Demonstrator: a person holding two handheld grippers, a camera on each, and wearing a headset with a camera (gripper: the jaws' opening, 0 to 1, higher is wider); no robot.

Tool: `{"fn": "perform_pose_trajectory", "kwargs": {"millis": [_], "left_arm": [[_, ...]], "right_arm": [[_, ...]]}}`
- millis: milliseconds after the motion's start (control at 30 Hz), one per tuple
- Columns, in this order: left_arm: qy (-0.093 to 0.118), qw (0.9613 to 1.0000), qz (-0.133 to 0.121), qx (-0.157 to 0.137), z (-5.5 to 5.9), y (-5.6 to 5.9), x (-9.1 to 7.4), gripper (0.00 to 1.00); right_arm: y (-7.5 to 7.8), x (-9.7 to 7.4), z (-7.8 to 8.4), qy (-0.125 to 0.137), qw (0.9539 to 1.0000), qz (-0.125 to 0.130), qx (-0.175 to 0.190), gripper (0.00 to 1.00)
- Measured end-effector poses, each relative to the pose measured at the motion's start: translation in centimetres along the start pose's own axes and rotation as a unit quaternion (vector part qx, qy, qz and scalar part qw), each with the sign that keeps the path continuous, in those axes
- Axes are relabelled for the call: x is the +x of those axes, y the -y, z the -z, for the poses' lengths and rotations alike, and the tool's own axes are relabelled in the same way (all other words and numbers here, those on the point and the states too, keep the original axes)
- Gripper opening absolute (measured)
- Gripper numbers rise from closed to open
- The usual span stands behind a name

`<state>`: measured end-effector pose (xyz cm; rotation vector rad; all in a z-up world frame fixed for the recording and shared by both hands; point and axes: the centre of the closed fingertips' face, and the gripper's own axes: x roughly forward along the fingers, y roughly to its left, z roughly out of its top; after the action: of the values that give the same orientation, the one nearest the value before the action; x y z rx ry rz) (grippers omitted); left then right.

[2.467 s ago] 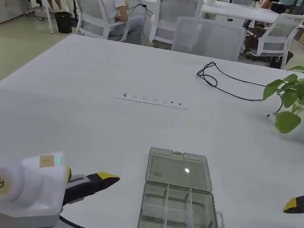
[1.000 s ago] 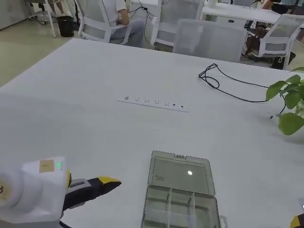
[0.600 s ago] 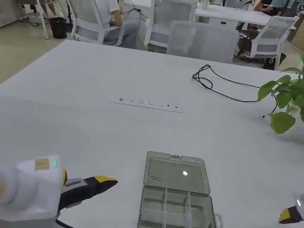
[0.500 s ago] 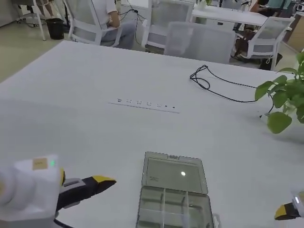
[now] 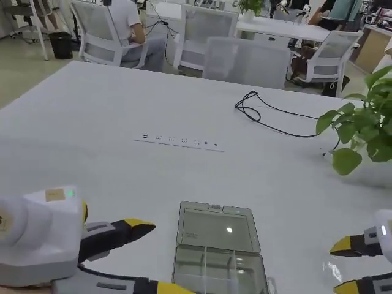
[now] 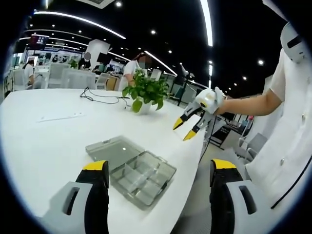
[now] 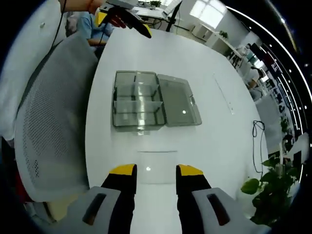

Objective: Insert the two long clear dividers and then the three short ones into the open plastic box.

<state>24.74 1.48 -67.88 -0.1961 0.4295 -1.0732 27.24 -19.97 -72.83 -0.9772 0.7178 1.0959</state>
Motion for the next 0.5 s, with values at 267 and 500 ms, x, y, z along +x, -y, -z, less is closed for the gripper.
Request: {"fn": "perform_pose_trajectory", "kwargs": {"millis": [267,500], "left_arm": [[0.007,0.9997,0.004,-0.024,-2.0,0.8,0.8,0.79],[0.014,0.9977,0.013,-0.065,-3.6,2.1,1.8,0.72]], "right_arm": [[-0.1,-2.1,-5.3,0.04,0.9987,0.032,0.006,0.33],[-1.0,-3.0,-8.6,0.061,0.9969,0.048,0.01,0.33]]}}
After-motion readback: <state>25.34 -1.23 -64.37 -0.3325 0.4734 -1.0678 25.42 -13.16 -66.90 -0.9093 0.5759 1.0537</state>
